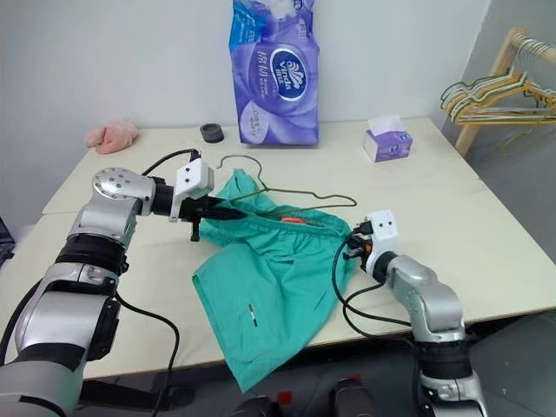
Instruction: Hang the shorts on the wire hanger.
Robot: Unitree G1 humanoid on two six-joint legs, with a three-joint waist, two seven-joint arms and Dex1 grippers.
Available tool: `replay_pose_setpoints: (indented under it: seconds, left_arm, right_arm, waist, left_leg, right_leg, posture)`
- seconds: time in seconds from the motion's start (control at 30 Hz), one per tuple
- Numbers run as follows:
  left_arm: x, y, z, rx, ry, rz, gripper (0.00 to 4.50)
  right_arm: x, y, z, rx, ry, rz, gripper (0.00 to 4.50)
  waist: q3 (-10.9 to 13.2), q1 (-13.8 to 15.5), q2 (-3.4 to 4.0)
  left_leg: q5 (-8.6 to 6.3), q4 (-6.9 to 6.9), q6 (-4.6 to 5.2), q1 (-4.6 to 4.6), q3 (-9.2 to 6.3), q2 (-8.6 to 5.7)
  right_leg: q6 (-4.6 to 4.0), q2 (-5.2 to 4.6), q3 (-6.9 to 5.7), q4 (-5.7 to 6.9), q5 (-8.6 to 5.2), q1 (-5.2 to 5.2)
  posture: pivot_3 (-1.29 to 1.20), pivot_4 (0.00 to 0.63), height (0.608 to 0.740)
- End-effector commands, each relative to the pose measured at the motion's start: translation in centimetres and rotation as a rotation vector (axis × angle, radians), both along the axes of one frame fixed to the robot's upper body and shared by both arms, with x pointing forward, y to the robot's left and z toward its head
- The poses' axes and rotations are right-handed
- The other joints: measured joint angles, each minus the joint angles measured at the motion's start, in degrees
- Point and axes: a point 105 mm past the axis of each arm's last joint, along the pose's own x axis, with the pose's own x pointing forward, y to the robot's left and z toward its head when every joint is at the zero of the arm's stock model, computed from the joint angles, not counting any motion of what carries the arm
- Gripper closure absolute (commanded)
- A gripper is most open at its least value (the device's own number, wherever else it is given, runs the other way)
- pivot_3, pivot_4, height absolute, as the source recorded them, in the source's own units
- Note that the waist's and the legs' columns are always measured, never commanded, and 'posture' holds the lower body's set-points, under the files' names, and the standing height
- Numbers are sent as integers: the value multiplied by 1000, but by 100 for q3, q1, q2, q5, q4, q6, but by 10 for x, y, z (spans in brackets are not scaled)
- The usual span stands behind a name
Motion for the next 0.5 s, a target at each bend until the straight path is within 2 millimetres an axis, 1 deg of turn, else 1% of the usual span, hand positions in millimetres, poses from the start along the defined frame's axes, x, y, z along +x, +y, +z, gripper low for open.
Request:
replay_pose_setpoints:
  seconds: [0.03,0.17,0.27,0.37,0.43,0.5]
  left_arm:
    - [-3,9,11,16,-13,-4,4500]
    - [-9,9,9,10,42,-31,4500]
    - [-12,8,11,-11,86,-41,4500]
    - [-16,12,10,5,129,-43,4500]
    - [-17,14,8,17,146,-45,4500]
    - [-19,20,-1,79,158,-42,4500]
  right_arm:
    - [-4,-21,21,-1,-63,-70,4459]
    - [-9,-28,23,6,-51,-88,4459]
    - [-10,-34,22,-1,-41,-106,4459]
    - [-9,-42,19,15,-21,-130,4459]
    - [-10,-43,18,12,-16,-133,4459]
    - [-9,-49,20,2,-22,-143,4459]
  waist:
    - [0,8,0]
    - [0,21,0]
    - [0,23,0]
    - [0,9,0]
    - [0,0,0]
    - [0,-4,0]
  left_leg:
    - [0,0,0,0,0,0]
    - [0,1,0,0,2,-1]
    - [0,1,1,0,2,-1]
    - [0,1,1,0,5,0]
    - [0,1,1,0,4,1]
    - [0,1,1,0,4,1]
  right_leg:
    - [0,0,0,0,0,1]
    - [0,0,0,-1,0,2]
    - [0,0,0,-2,0,3]
    - [0,1,-2,-2,0,3]
    - [0,3,-2,-2,-1,3]
    - [0,3,-2,-2,-1,3]
  posture:
    - [-163,58,740]
    - [-172,59,740]
    - [-177,60,740]
    - [-177,60,740]
    - [-177,60,740]
    - [-178,60,740]
